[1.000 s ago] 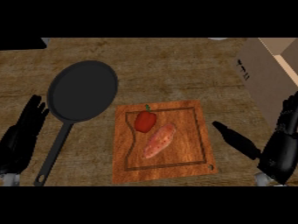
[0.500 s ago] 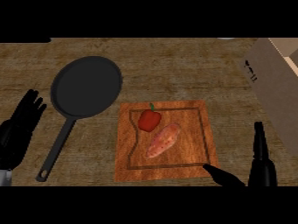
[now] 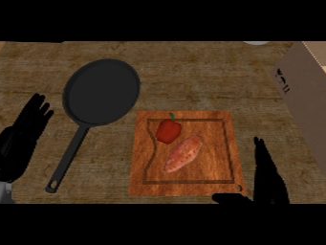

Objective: Pick the sweet potato from the cutting board and place it in the cardboard box

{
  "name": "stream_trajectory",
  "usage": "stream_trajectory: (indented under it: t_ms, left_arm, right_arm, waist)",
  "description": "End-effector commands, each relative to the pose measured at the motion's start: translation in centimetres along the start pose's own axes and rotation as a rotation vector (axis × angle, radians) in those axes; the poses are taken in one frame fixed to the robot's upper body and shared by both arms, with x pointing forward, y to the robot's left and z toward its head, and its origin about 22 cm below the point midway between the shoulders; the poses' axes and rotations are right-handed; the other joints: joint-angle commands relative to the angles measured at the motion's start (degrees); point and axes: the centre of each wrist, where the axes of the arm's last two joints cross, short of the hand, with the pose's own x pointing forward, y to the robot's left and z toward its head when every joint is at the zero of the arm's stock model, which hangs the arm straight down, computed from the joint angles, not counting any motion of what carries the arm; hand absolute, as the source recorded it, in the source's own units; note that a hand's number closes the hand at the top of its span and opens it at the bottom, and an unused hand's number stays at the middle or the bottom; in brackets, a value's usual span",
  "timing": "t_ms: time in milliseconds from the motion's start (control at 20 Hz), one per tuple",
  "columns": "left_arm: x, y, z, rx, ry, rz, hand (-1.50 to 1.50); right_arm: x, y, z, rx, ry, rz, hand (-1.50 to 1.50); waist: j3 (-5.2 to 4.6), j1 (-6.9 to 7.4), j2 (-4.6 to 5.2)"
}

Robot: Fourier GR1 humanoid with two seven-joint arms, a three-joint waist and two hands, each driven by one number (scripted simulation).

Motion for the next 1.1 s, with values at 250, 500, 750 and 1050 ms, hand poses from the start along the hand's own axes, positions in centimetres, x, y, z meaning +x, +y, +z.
stream_trajectory:
  t_ms: [250, 500, 750, 1050]
  left_arm:
    - [0.6, 0.4, -0.7, 0.005, 0.022, 0.006, 0.00]
    - [0.3, 0.6, -0.6, 0.012, 0.014, 0.005, 0.00]
    - [0.6, 0.7, -0.8, 0.009, 0.007, 0.018, 0.00]
    - [0.6, -0.2, -0.8, -0.012, 0.013, 0.028, 0.00]
  right_arm:
    - [10.3, -0.9, 3.3, 0.102, 0.211, 0.106, -1.50]
    - [11.3, -0.3, 3.2, 0.160, 0.229, 0.145, -1.50]
    - [11.8, -0.6, 2.3, 0.171, 0.235, 0.157, -1.50]
    - [12.7, 0.2, 2.1, 0.159, 0.203, 0.174, -1.50]
  waist:
    - [0.58, -0.59, -0.38]
    - [0.66, -0.80, -0.32]
    - [0.74, -0.80, -0.31]
    - [0.81, -0.73, -0.33]
